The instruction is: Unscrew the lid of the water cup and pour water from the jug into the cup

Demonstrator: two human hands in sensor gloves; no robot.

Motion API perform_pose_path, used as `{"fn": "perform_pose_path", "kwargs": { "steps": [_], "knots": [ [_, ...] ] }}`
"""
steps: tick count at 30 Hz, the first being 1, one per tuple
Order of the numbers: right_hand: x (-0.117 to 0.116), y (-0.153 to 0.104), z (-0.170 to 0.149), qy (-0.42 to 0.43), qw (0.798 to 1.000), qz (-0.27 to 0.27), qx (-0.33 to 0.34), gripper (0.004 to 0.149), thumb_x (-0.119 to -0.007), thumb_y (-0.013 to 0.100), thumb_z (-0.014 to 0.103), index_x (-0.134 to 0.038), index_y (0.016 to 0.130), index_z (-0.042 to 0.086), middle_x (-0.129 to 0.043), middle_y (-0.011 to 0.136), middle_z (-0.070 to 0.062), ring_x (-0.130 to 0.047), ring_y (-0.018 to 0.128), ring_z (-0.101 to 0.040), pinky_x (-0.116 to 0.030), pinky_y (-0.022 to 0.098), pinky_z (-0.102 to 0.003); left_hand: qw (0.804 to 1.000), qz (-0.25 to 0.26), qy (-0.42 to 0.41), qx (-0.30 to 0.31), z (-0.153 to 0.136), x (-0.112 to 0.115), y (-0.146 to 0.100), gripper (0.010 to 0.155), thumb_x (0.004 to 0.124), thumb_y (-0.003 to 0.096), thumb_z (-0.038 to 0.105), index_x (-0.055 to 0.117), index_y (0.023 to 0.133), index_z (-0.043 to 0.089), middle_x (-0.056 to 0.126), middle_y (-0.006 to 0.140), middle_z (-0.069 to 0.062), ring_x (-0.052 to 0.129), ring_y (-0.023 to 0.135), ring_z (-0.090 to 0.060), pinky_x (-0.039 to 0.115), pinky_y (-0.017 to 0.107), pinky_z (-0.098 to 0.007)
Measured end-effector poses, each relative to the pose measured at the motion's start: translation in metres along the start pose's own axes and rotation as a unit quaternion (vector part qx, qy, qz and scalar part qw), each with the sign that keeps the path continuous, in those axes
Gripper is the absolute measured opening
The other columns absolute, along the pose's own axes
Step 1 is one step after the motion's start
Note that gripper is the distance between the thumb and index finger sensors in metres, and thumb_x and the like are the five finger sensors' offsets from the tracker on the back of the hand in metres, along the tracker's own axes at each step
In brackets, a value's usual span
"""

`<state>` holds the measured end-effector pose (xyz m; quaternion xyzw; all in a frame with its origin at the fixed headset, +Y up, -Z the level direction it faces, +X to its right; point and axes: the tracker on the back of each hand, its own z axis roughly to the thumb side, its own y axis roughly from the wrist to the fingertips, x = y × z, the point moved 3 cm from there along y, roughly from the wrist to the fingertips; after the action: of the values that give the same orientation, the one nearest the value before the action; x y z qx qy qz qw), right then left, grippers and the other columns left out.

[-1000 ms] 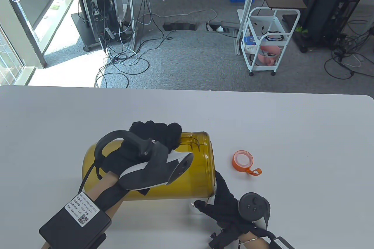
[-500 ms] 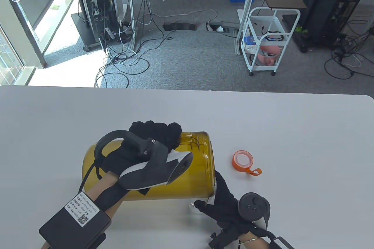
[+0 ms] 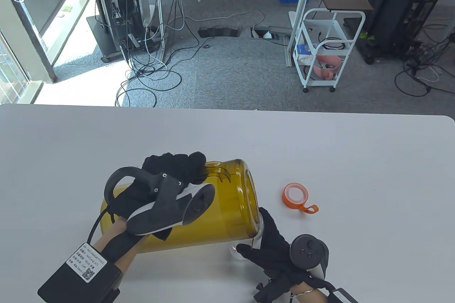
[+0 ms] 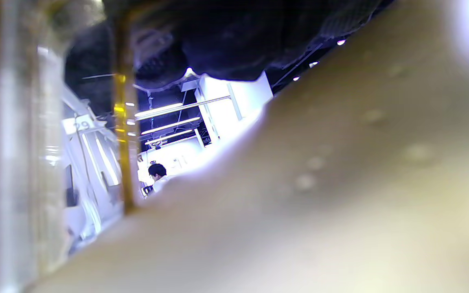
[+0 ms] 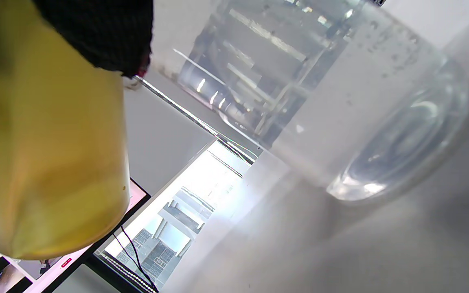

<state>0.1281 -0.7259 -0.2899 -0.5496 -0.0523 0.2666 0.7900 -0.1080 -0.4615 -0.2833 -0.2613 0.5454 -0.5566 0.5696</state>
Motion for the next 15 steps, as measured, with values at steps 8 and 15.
{"fn": "perform_pose_path", "kwargs": {
  "steps": [8, 15],
  "knots": [
    [0.0, 0.0, 0.0, 0.0, 1.0, 0.0, 0.0, 0.099, -0.086, 0.046, 0.045, -0.018, 0.108, 0.01, -0.035, 0.114, -0.023, -0.05, 0.105, -0.047, -0.033, 0.069, -0.071, 0.992, 0.029, -0.112, -0.043, -0.029, 0.042, -0.024, 0.037, 0.051, 0.0641, 0.056, 0.052, 0.096, 0.038, 0.081, 0.063, 0.024, 0.095, 0.046, 0.004, 0.086, 0.058, -0.029],
    [0.0, 0.0, 0.0, 0.0, 1.0, 0.0, 0.0, 0.099, -0.086, 0.046, 0.045, -0.018, 0.108, 0.01, -0.035, 0.114, -0.023, -0.05, 0.105, -0.047, -0.033, 0.069, -0.071, 0.979, 0.048, -0.182, -0.076, -0.045, 0.073, -0.044, 0.037, 0.05, 0.0647, 0.056, 0.051, 0.097, 0.037, 0.081, 0.063, 0.024, 0.094, 0.046, 0.006, 0.087, 0.058, -0.027]
  ]
}}
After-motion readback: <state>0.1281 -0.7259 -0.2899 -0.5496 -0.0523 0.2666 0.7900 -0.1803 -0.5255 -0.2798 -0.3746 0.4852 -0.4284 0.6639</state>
